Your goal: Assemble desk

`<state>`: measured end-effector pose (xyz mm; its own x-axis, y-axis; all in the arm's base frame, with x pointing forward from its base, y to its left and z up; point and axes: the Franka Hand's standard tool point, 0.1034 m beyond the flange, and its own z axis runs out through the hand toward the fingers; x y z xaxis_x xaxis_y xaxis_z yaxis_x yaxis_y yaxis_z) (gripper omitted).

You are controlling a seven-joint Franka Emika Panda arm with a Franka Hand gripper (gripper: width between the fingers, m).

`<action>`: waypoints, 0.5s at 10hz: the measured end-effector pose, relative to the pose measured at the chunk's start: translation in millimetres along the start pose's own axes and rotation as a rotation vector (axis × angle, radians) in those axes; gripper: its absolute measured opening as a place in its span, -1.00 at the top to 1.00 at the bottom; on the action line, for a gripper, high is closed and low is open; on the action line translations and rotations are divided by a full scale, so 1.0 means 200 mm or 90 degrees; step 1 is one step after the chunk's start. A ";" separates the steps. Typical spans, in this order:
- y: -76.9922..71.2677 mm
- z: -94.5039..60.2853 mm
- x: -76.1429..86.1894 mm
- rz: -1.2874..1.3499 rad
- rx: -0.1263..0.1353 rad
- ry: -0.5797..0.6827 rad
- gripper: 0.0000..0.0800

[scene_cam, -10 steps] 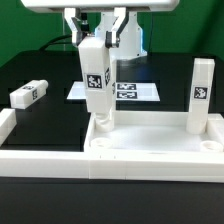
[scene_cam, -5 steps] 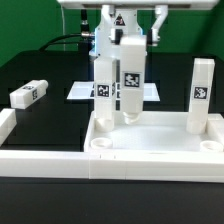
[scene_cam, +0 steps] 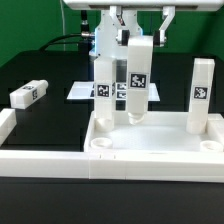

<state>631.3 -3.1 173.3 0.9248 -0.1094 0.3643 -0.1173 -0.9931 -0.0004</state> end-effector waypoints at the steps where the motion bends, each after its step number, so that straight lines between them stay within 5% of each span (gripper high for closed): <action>1: -0.11 0.01 -0.01 -0.029 -0.003 0.005 0.27; 4: -0.31 0.02 -0.03 -0.063 0.014 0.004 0.27; 5: -0.29 0.02 -0.02 -0.062 0.013 0.005 0.27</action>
Offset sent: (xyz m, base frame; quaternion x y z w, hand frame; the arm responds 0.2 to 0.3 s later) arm 0.0068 0.0668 -0.0066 0.0466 0.0028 0.0324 0.9984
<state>635.7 55.5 167.6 0.9287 -0.0126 0.3706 -0.0200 -0.9997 0.0160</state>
